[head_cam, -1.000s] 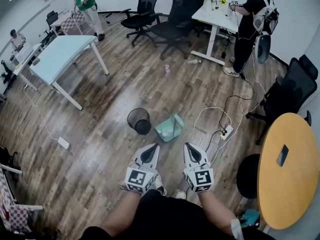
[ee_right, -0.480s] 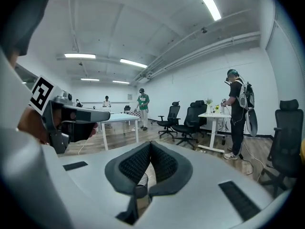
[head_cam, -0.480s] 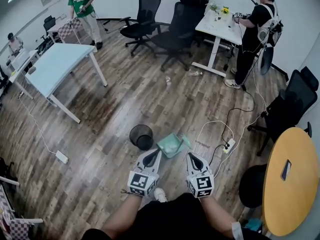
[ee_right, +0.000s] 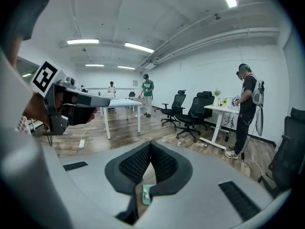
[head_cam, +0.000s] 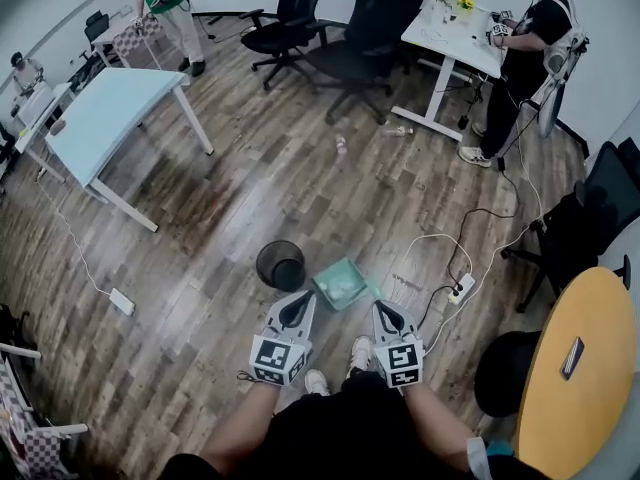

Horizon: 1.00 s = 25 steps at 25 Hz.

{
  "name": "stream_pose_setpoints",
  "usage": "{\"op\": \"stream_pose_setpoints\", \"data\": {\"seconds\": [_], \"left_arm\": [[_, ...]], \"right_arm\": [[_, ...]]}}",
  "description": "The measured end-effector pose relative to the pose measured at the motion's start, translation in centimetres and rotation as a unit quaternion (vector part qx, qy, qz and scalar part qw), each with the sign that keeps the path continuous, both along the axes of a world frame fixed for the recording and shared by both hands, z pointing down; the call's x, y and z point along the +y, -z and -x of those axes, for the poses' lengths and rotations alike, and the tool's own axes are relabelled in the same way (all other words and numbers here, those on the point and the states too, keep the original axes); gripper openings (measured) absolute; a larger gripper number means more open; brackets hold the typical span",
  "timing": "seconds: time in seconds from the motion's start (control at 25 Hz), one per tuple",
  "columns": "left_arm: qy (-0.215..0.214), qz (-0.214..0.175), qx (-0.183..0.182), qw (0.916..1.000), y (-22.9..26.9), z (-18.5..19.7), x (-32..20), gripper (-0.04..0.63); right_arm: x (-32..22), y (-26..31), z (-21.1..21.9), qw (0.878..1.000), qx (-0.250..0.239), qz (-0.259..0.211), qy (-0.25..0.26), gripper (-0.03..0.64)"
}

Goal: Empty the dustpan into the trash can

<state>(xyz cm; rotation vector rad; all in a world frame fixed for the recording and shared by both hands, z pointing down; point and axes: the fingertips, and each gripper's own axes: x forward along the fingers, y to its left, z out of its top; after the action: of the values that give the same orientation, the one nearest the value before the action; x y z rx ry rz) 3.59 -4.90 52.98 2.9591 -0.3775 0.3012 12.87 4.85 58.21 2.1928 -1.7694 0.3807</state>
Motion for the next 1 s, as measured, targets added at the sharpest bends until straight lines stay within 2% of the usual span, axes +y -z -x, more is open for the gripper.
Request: {"op": "stream_pose_setpoints", "data": {"seconds": [0.36,0.52,0.92,0.96,1.0], "left_arm": [[0.045,0.037,-0.035,0.9977,-3.3,-4.9,-2.3,0.012],[0.061,0.041,-0.049,0.9961,-4.7,-6.5,-3.0,0.012],[0.088,0.065,-0.081,0.9906,-9.1,-7.4,-5.0,0.012],[0.088,0.069,-0.083,0.9903,-9.4,-7.4,-5.1,0.012],[0.087,0.072,-0.085,0.99,-9.6,-7.3,-5.2,0.012]], "right_arm": [[-3.6,-5.1,-6.2,0.997,-0.049,0.048,0.02,0.025],[-4.5,-7.3,-7.3,0.995,-0.04,0.078,0.048,0.023],[-6.3,-12.7,-8.0,0.985,-0.072,0.142,0.073,0.028],[-6.3,-13.2,-8.0,0.983,-0.076,0.15,0.073,0.052],[-6.3,-13.7,-7.9,0.981,-0.082,0.158,0.073,0.115]]}}
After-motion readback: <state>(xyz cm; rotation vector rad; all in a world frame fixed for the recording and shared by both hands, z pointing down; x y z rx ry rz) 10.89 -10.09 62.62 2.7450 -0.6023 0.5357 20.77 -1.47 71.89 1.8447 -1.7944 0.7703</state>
